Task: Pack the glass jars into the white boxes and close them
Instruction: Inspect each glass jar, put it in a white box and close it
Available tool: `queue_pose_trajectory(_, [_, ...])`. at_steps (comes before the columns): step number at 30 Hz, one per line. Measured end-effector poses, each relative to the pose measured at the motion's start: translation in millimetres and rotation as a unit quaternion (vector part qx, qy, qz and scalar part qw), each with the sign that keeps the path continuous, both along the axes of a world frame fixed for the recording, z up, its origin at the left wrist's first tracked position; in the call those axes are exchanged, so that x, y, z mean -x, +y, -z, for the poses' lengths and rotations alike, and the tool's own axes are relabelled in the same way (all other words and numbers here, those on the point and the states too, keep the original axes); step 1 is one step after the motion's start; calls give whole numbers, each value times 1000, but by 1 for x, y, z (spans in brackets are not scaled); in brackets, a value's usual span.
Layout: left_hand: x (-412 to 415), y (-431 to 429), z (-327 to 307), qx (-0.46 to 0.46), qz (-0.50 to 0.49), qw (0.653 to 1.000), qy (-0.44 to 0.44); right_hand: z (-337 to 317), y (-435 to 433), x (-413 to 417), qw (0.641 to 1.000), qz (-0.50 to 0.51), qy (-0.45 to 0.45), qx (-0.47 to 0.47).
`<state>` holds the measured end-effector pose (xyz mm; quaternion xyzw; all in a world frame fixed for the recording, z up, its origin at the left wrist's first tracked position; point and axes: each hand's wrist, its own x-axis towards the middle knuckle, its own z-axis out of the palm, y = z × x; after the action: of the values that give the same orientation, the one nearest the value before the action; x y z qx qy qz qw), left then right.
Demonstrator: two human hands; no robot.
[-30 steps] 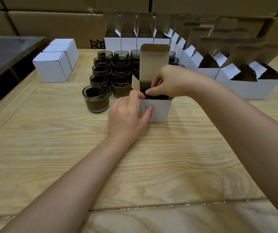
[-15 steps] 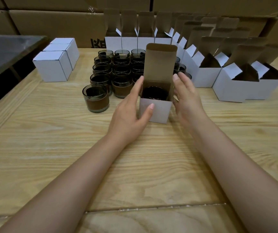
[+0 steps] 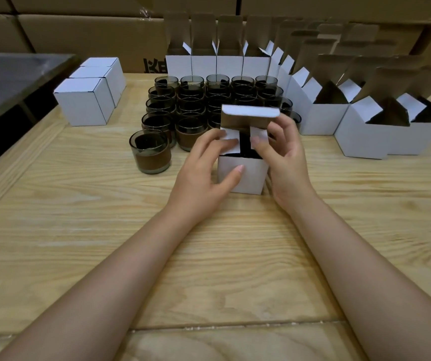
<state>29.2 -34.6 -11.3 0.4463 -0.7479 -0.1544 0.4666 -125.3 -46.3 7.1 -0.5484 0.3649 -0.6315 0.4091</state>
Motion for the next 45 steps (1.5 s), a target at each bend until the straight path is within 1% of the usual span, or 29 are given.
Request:
queue_pose_trajectory(5, [0, -1, 0, -2, 3, 1000, 12, 0, 3, 1, 1000, -2, 2, 12])
queue_pose_trajectory(8, [-1, -1, 0, -13, -2, 1000, 27, 1, 2, 2, 1000, -6, 26, 15])
queue_pose_trajectory(12, [0, 0, 0, -56, -2, 995, 86, 1, 5, 5, 996, -20, 77, 36])
queue_pose_trajectory(16, [0, 1, -3, -66, 4, 988, 140, 1, 7, 3, 991, 4, 130, 42])
queue_pose_trajectory(18, [-1, 3, -4, -62, 13, 987, 145, 0, 7, 3, 989, 7, 144, 42])
queue_pose_trajectory(22, [-1, 5, -5, -35, 19, 992, 122, -1, 6, 4, 988, 1, 149, 39])
queue_pose_trajectory(24, [-1, 4, -3, -21, 19, 994, 109, 0, 5, 5, 989, -3, 143, 35])
queue_pose_trajectory(26, [-1, 4, -2, -25, 16, 994, 103, 0, 3, 7, 991, -7, 131, 34])
queue_pose_trajectory(29, [-1, 1, 0, -5, 11, 996, 84, 3, 1, 11, 990, -1, 137, 37])
queue_pose_trajectory(32, [-2, 1, -1, 9, -6, 996, 83, 5, -2, 11, 989, 9, 141, 37])
queue_pose_trajectory(35, [-3, 0, -2, 4, -20, 996, 86, 5, -3, 11, 990, 21, 133, 31])
queue_pose_trajectory(41, [-4, 1, -1, 2, -7, 997, 78, 7, -4, 16, 998, -44, 22, -51])
queue_pose_trajectory(45, [-3, 2, -3, 7, 5, 995, 95, 9, -9, 17, 997, -42, -7, -63])
